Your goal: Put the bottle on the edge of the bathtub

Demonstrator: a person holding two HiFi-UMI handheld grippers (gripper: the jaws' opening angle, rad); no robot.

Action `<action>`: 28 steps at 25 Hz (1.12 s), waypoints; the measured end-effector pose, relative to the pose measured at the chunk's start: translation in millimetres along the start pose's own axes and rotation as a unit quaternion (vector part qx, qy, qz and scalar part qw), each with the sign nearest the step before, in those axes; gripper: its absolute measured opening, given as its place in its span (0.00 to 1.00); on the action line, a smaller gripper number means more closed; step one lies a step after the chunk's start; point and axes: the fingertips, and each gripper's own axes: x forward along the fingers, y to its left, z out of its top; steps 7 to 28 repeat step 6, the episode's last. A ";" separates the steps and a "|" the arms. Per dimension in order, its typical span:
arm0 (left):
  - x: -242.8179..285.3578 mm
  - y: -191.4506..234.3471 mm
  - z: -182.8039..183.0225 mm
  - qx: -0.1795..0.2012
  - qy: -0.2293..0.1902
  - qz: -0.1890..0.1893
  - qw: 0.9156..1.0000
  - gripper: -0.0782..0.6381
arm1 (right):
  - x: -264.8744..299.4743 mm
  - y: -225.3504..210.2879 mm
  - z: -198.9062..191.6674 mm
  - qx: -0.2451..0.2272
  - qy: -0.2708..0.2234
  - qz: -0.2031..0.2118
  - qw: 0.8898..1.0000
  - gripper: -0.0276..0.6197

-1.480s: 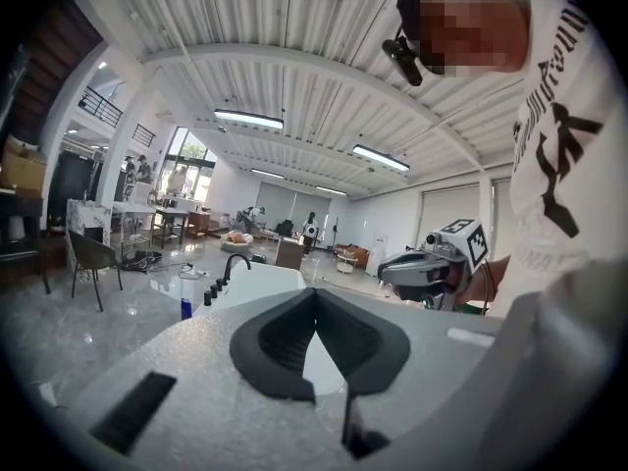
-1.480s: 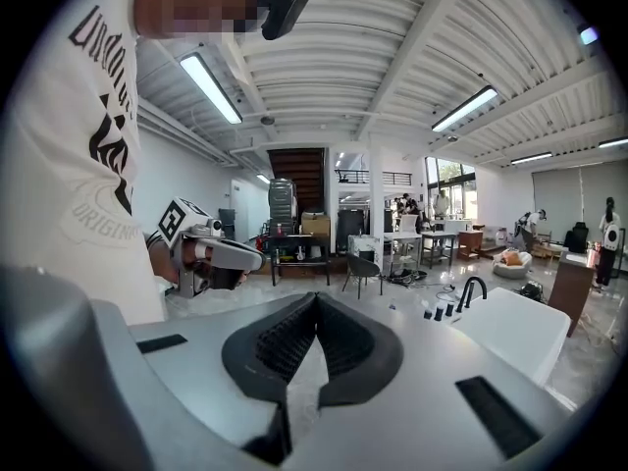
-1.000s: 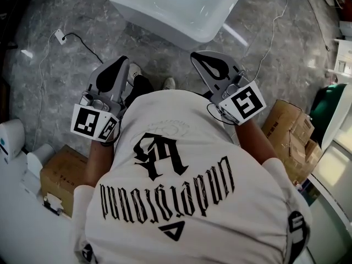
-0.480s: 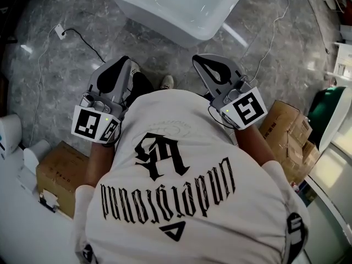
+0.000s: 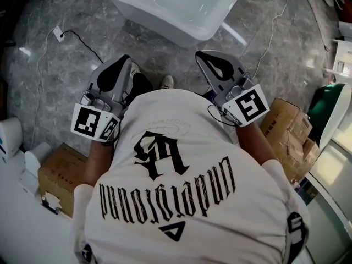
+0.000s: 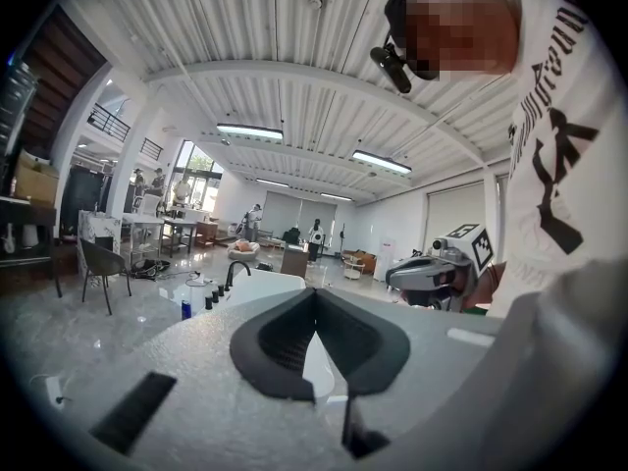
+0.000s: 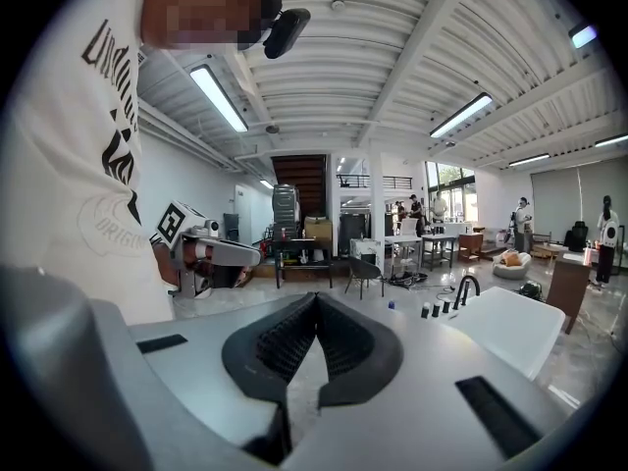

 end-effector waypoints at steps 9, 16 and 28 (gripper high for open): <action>3.7 17.4 0.3 -0.003 0.004 -0.003 1.000 0.13 | 19.5 -5.5 3.4 0.002 0.002 0.003 1.000 0.07; 3.7 17.4 0.3 -0.003 0.004 -0.003 1.000 0.13 | 19.5 -5.5 3.4 0.002 0.002 0.003 1.000 0.07; 3.7 17.4 0.3 -0.003 0.004 -0.003 1.000 0.13 | 19.5 -5.5 3.4 0.002 0.002 0.003 1.000 0.07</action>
